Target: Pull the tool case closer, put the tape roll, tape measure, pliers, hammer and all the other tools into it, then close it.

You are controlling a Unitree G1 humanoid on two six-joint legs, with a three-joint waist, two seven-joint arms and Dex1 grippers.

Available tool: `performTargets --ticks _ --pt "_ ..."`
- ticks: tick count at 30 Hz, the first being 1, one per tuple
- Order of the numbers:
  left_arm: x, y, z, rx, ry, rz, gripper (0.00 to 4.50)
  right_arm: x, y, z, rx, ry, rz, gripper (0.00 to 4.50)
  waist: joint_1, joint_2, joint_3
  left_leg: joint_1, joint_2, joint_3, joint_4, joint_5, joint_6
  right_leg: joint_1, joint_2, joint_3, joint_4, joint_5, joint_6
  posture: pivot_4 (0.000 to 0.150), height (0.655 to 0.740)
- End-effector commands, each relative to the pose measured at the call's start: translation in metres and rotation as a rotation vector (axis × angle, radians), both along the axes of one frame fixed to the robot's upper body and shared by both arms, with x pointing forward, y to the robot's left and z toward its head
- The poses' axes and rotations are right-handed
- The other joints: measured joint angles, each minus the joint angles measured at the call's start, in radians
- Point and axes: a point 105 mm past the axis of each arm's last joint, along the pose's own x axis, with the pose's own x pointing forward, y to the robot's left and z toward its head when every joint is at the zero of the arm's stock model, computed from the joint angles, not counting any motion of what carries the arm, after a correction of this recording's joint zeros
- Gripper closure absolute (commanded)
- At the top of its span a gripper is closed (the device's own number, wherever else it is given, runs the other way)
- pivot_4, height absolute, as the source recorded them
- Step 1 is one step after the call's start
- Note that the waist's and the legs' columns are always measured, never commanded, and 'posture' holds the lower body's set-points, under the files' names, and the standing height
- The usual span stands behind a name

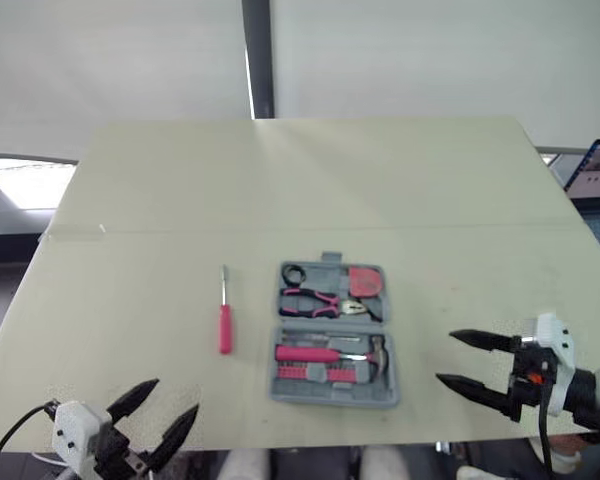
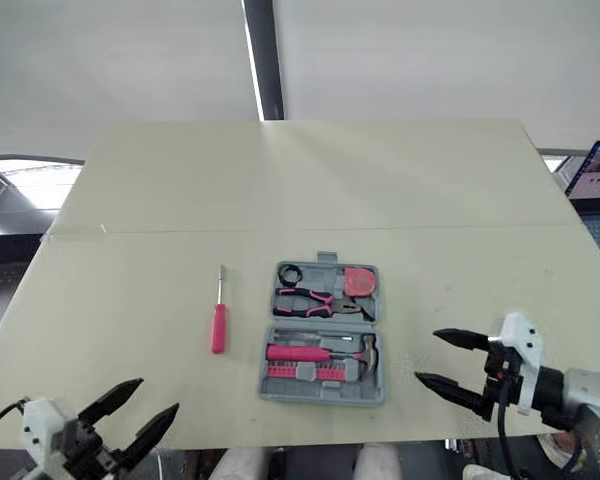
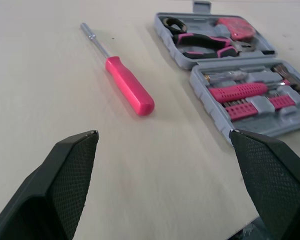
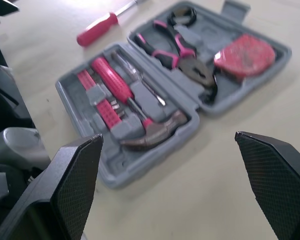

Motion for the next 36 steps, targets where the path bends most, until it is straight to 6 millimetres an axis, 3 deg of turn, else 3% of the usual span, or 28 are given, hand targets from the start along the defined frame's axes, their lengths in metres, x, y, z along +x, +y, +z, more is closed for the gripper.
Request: performTargets --ticks 1,7,11,15,18,23,36 --pt "0.000 -0.004 0.005 -0.024 0.019 0.032 0.00 -0.004 0.007 0.008 0.028 -0.041 0.038 0.04 0.003 0.000 0.000 0.000 0.000 0.000 0.000 0.000 0.000 0.000 0.000 0.000 0.000 0.000 0.000 0.150 0.7373" --pt "0.025 -0.007 0.031 -0.036 -0.076 0.222 0.00 0.005 0.004 0.008 0.039 -0.025 0.042 0.04 0.005 -0.001 0.000 0.000 0.000 0.000 0.001 0.000 0.000 0.002 0.000 0.001 0.000 0.001 0.001 0.150 0.7373" --pt "0.038 -0.002 0.026 0.044 -0.036 0.391 0.00 0.008 0.003 0.008 0.023 -0.001 0.066 0.04 0.002 0.000 0.000 0.000 0.000 0.000 0.001 0.000 0.000 0.003 0.000 0.001 0.000 0.001 0.001 0.150 0.7373" --pt "0.051 -0.009 0.024 0.073 -0.010 0.416 0.00 0.012 0.000 0.011 0.015 0.002 0.068 0.04 0.003 0.000 0.000 0.001 0.000 0.000 0.002 0.000 0.000 0.001 0.001 0.001 0.000 0.001 0.001 0.150 0.7373" --pt "0.079 -0.024 0.025 0.078 -0.037 0.386 0.00 0.014 0.000 0.013 0.007 -0.004 0.066 0.04 0.016 0.001 -0.001 0.002 0.000 0.000 0.003 0.001 0.000 0.001 0.001 0.001 0.001 0.001 0.001 0.150 0.7373" --pt "0.106 -0.037 0.021 0.098 0.015 0.415 0.00 0.018 -0.001 0.015 0.003 -0.008 0.052 0.04 0.022 0.001 -0.001 0.001 -0.001 0.000 0.004 0.001 -0.001 0.000 0.001 0.002 0.004 0.001 0.001 0.150 0.7373" --pt "0.128 -0.053 0.008 0.111 0.187 0.435 0.00 0.020 -0.006 0.014 0.007 -0.003 0.025 0.04 0.027 0.001 -0.001 0.001 -0.001 0.000 0.005 0.001 -0.001 -0.001 0.001 0.002 0.005 0.001 0.001 0.150 0.7373"
